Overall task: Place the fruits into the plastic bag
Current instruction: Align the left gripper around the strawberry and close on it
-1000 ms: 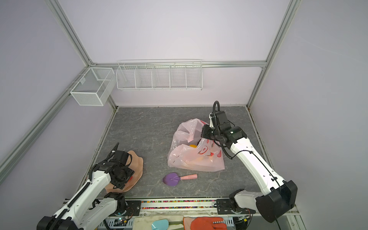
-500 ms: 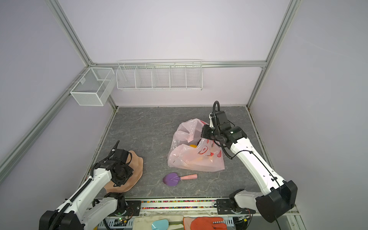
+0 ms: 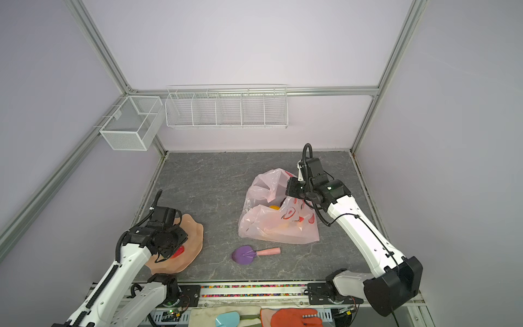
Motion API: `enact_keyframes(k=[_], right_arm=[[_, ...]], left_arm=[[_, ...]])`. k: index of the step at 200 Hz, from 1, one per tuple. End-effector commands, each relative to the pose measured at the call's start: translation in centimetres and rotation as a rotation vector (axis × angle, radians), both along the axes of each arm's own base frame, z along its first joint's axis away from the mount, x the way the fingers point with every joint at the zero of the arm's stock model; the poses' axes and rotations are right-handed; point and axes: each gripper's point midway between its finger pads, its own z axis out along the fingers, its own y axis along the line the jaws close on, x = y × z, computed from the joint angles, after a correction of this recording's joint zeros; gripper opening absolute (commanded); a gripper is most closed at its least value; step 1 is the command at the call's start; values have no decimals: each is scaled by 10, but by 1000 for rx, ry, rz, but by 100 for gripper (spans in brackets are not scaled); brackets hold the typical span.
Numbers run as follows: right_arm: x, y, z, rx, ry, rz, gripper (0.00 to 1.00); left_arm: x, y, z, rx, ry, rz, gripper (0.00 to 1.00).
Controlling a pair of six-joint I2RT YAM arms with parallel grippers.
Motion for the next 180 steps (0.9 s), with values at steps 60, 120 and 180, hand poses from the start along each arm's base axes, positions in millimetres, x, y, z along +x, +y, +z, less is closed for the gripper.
enact_keyframes(k=[60, 120, 180], right_arm=[[-7, -5, 3, -8, -10, -6, 6], [-11, -11, 7, -30, -22, -7, 6], [-9, -9, 8, -25, -25, -4, 6]], left_arm=[[-7, 22, -33, 65, 112, 149, 82], [-7, 30, -49, 74, 130, 179, 79], [0, 23, -51, 46, 124, 127, 51]])
